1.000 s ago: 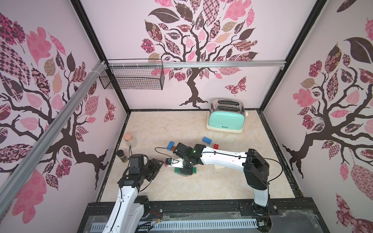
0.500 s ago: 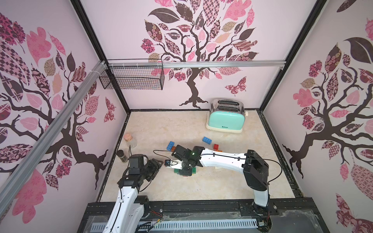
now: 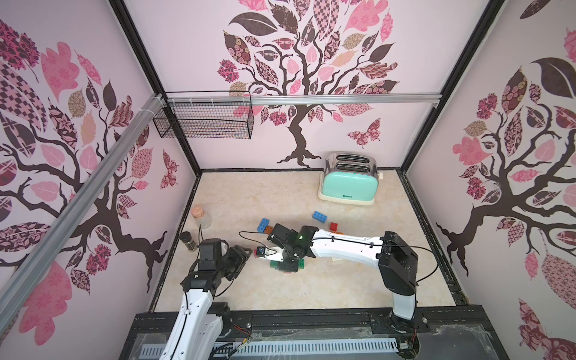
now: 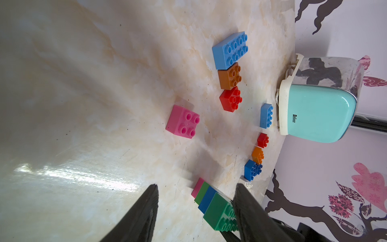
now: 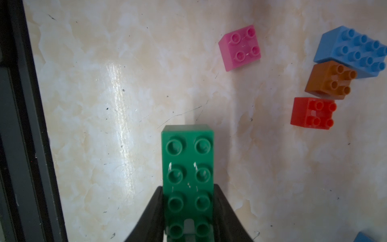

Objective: Assemble a heart with lego
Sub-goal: Assemble the lego brick with the lego brick.

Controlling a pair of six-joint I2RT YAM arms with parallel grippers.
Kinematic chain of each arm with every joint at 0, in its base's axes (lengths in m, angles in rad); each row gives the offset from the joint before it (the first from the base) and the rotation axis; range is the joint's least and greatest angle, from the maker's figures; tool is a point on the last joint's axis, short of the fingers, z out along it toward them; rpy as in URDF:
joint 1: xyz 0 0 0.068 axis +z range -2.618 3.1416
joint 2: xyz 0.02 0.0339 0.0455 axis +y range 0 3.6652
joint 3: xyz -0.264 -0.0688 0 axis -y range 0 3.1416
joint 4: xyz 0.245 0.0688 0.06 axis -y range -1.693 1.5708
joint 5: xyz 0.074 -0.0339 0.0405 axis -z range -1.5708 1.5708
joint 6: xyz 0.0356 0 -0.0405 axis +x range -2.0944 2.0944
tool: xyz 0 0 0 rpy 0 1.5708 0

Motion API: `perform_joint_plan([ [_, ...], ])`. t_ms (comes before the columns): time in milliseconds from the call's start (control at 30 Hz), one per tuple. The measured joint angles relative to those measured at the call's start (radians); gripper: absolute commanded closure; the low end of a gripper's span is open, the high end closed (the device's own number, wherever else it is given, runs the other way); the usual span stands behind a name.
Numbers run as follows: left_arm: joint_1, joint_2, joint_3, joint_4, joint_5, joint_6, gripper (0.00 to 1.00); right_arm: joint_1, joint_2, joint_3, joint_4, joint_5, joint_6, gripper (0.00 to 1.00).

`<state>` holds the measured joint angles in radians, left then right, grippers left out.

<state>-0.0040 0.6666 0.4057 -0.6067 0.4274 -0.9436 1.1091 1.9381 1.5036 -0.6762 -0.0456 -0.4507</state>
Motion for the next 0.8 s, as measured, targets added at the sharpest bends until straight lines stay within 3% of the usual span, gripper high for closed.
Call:
perform_joint_plan([
  [333, 0.000, 0.001, 0.000, 0.002, 0.016, 0.000, 0.38, -0.005, 0.002, -0.005, -0.069, -0.016, -0.002, 0.42],
  [800, 0.000, 0.081, 0.013, 0.008, 0.057, 0.044, 0.38, -0.049, -0.085, 0.024, -0.060, -0.089, 0.013, 0.38],
])
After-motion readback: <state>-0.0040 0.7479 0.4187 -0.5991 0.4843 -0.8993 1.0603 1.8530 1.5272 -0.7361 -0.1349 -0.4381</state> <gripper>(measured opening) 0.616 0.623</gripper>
